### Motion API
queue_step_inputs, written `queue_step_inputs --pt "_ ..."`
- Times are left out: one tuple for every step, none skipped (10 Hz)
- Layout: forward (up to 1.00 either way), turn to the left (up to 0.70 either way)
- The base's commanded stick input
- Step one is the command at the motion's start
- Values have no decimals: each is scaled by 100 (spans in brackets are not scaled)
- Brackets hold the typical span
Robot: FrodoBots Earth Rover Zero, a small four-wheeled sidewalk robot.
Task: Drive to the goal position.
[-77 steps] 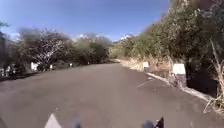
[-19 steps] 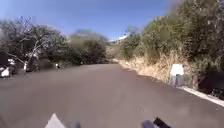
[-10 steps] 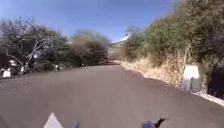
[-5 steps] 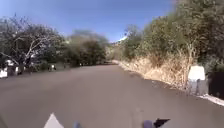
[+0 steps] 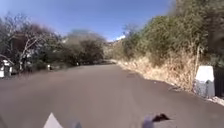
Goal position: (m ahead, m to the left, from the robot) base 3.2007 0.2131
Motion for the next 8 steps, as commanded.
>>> queue_step_inputs --pt "50 -3" --pt "50 0" --pt "50 0" --pt "50 0" --pt "50 0" --pt "50 0" --pt "50 0" --pt "50 0"
